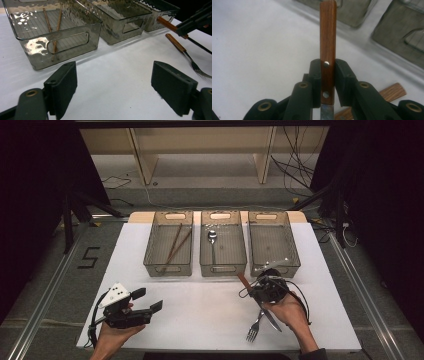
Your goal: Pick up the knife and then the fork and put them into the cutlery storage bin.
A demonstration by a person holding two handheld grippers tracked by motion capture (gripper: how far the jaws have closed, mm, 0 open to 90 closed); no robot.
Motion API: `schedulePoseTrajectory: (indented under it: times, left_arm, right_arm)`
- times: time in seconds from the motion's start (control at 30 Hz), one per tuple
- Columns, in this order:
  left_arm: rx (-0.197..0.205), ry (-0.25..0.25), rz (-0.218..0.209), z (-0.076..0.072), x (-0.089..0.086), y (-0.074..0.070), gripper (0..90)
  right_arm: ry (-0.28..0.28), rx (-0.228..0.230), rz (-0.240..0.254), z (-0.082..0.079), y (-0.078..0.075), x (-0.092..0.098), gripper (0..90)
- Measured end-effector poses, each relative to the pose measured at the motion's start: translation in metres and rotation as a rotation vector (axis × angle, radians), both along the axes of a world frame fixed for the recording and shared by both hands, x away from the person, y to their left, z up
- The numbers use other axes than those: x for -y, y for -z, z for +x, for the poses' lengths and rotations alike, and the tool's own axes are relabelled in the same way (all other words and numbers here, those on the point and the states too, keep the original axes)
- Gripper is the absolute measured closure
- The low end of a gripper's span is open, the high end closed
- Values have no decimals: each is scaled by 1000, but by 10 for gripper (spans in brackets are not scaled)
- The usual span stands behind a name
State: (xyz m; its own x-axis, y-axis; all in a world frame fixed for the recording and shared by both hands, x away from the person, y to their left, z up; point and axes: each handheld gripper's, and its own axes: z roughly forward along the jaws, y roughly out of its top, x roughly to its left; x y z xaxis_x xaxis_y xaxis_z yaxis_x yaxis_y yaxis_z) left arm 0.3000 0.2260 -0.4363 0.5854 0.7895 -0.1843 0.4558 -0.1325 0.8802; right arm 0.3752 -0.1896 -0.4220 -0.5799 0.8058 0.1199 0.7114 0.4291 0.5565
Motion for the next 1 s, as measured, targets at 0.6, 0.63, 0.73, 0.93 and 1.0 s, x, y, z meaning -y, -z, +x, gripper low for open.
schedulePoseTrajectory:
  times: [0.6,0.63,0.73,0.93,1.0]
  left_arm:
    - [15,-17,-52,1,-6,1,205]
    - [17,-16,-53,1,-6,1,205]
    - [21,-15,-53,1,-6,1,205]
    - [24,-14,-55,2,-6,1,204]
    - [24,-9,-51,2,-6,2,204]
  right_arm:
    - [97,103,106,37,-43,28,769]
    - [100,105,107,40,-45,29,769]
    - [114,114,113,49,-50,31,769]
    - [125,133,120,64,-60,33,768]
    - [130,137,122,69,-63,35,769]
